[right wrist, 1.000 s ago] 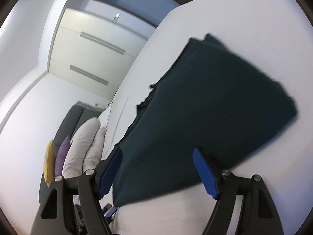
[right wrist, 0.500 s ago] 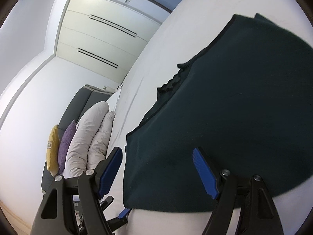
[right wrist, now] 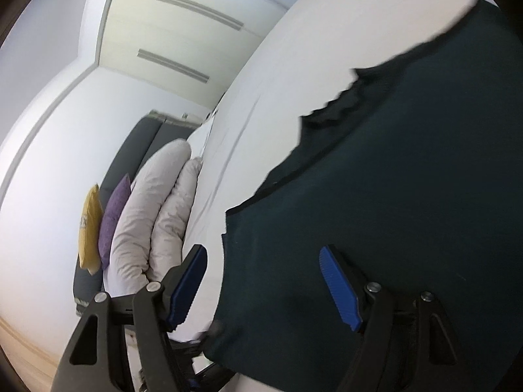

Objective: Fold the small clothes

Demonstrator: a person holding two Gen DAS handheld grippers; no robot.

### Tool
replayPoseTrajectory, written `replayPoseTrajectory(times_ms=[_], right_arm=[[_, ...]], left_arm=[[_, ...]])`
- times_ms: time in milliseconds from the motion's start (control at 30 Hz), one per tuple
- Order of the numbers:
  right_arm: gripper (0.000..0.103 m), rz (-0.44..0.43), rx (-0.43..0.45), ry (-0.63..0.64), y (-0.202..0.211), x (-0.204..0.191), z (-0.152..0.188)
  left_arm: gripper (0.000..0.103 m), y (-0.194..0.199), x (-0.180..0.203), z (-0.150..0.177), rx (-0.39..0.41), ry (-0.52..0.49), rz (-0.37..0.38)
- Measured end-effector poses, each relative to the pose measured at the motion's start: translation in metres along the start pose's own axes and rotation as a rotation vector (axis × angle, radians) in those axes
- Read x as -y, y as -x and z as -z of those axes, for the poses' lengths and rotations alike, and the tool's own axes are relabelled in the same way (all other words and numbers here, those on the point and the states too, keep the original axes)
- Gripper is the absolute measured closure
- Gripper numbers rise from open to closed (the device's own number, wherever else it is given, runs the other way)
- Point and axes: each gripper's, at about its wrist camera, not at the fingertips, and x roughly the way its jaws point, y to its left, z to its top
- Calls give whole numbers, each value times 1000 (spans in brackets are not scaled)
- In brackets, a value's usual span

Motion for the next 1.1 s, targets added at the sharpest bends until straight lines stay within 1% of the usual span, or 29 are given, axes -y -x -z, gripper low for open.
replayPoseTrajectory(times_ms=[33,67,100,133,167,200,267,300,333,367,400,433,467,500,533,567,600,633,667,700,767,800,867,933,1000,1100], right_arm=[[29,2,-25,10,-8,-3,-2],[32,16,-78,19,-24,-5,-3],[35,50,-112,28,-35,-4,-3],[42,83,-132,40,-40,-3,-2],[48,121,-146,63,-47,-2,0],[50,138,-145,89,-50,-2,1],[64,168,-141,123,-51,0,3],[68,180,-138,127,-50,3,4],[73,182,-138,126,-50,4,4],[74,175,-141,116,-49,7,3],[74,146,-140,88,-44,10,1],[68,120,-138,61,-39,13,0],[59,70,-136,21,-30,17,-2],[55,37,-131,-4,-22,19,-3],[47,21,-126,-18,-18,20,-4],[41,3,-116,-33,-10,21,-7],[37,-20,-105,-50,1,23,-11],[29,-41,-100,-63,8,25,-15],[24,-70,-95,-82,15,29,-20],[22,-104,-90,-108,23,34,-27],[19,-156,-88,-158,35,48,-41],[18,-175,-89,-177,39,54,-45],[18,-198,-105,-211,43,69,-53],[18,-204,-144,-233,40,79,-55],[19,-192,-168,-219,36,79,-57],[11,-169,-178,-200,29,71,-60]], left_arm=[[90,-2,-2,-1,0,1,-10],[93,-2,-4,-1,1,-1,-12],[94,-2,-2,0,4,-15,-18],[94,-2,0,2,8,-30,-22],[95,-3,1,2,11,-43,-27],[96,-4,3,3,14,-56,-35],[96,-5,6,3,20,-69,-47],[96,-6,9,3,24,-74,-55],[96,-5,12,3,27,-78,-60],[97,-3,15,3,31,-84,-62],[97,-1,22,-2,41,-106,-74],[97,0,31,-2,49,-132,-85],[97,0,44,-2,62,-169,-92],[97,3,59,-1,72,-209,-98],[97,1,75,0,82,-259,-106],[97,-3,96,4,93,-331,-121],[97,-14,129,13,104,-452,-148],[97,-24,152,24,101,-552,-173],[97,-36,171,37,91,-657,-205],[97,-56,194,62,78,-825,-257],[97,-86,207,105,73,-1043,-324],[97,-97,203,119,53,-1091,-349],[97,-110,189,136,22,-1110,-375],[97,-118,174,150,11,-1157,-412],[97,-122,170,160,17,-1214,-432],[97,-120,174,162,23,-1236,-431]])
